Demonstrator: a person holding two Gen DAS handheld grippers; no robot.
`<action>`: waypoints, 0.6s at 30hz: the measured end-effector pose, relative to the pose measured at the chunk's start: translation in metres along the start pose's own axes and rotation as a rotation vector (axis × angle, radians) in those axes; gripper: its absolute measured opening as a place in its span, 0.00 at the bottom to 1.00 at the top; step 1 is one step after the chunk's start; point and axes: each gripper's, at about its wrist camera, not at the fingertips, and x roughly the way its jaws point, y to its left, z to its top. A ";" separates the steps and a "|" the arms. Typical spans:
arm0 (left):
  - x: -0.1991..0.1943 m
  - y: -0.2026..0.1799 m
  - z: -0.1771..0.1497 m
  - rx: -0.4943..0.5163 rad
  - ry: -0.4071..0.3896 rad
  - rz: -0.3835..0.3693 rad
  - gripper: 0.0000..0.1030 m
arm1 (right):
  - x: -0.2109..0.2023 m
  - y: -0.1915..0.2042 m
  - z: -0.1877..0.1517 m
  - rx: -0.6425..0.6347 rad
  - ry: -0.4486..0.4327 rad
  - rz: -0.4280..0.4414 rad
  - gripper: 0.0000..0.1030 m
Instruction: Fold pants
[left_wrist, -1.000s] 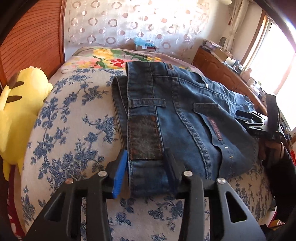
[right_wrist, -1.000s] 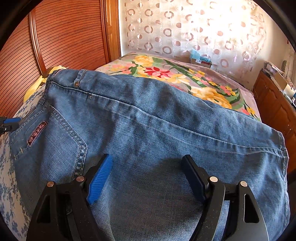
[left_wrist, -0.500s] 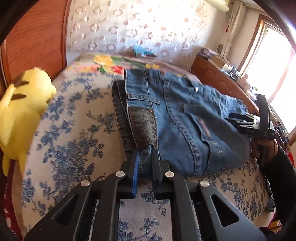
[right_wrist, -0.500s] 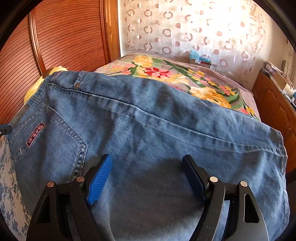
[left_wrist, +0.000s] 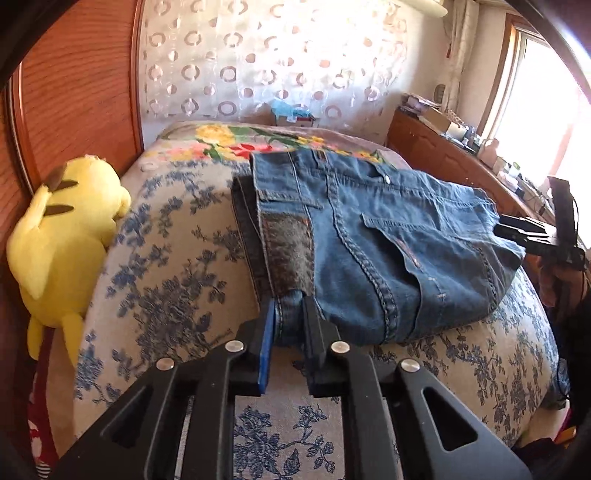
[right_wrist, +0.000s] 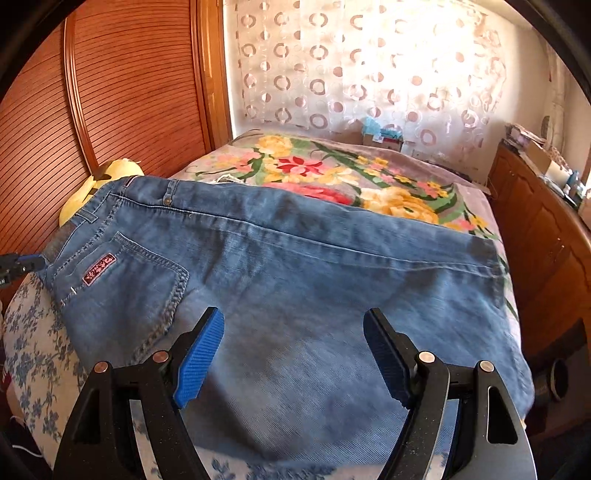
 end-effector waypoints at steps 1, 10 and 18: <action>-0.003 0.000 0.003 0.008 -0.009 0.019 0.21 | -0.003 -0.002 -0.003 0.005 -0.005 -0.008 0.77; 0.000 -0.013 0.041 0.084 -0.071 0.042 0.74 | -0.008 -0.017 -0.004 0.048 -0.032 -0.054 0.77; 0.039 -0.049 0.079 0.138 -0.075 0.000 0.75 | 0.007 -0.032 0.007 0.073 -0.044 -0.097 0.77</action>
